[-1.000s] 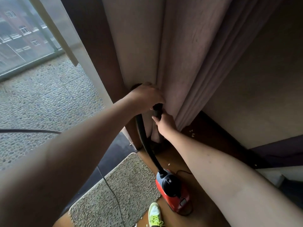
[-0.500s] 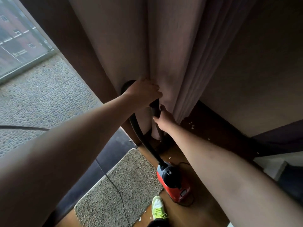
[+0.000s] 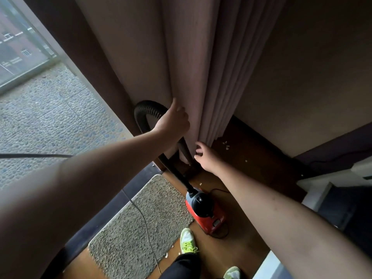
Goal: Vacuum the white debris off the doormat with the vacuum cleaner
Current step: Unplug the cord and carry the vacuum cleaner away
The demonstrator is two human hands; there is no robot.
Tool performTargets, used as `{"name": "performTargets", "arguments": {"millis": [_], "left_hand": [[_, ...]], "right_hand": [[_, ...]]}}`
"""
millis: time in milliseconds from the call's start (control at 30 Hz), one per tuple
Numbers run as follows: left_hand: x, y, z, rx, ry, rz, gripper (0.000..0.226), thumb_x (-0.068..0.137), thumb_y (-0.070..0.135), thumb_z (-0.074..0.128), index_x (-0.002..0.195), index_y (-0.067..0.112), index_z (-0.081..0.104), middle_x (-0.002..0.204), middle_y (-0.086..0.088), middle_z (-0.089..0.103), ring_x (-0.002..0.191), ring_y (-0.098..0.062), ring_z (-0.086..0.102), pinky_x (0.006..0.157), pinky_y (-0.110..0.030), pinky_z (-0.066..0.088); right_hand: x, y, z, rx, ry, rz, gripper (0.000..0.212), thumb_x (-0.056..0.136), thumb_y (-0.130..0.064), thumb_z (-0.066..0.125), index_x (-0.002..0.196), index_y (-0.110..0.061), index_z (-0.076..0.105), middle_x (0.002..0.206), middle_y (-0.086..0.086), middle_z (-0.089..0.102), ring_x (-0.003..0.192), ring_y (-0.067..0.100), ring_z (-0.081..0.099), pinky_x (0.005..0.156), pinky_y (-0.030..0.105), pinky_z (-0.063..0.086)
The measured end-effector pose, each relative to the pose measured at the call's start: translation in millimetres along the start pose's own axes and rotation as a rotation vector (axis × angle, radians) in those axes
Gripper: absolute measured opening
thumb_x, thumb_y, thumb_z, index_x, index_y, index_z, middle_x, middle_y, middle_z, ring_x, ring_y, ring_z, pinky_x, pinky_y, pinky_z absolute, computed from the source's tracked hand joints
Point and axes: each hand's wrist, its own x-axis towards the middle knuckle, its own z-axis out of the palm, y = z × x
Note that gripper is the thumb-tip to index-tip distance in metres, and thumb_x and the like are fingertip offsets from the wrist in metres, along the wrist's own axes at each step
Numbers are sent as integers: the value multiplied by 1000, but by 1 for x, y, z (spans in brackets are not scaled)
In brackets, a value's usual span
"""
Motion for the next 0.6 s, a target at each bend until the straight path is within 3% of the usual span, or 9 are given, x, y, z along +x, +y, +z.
{"name": "performTargets", "arguments": {"millis": [133,267,400,600], "left_hand": [[-10,9,5,70,-27,-16,35,97,26,49,130,20,60,132,-2,59,127,-31,49,110,-60,24],[-20,8,15,-51,-70,25,26,96,19,49,115,20,68,116,1,65,109,-24,61,94,-41,42],[-26,-11,19,-165,-48,35,24,96,18,50,113,21,67,115,1,65,110,-22,61,90,-37,44],[-14,-16,16,-137,-61,71,22,96,17,54,113,24,65,116,6,63,111,-21,60,91,-37,45]], "right_hand": [[-13,7,1,16,18,-21,57,99,-14,56,152,-20,34,145,5,51,127,24,53,105,33,43],[-25,9,4,34,22,-22,57,99,-14,56,151,-22,35,144,5,51,125,23,55,105,34,44],[-34,10,5,26,9,-28,56,100,-13,54,152,-22,34,146,5,50,127,23,53,104,31,43],[-30,-13,21,-22,-24,-56,64,99,-12,54,156,-23,25,152,8,42,131,27,50,108,36,41]]}}
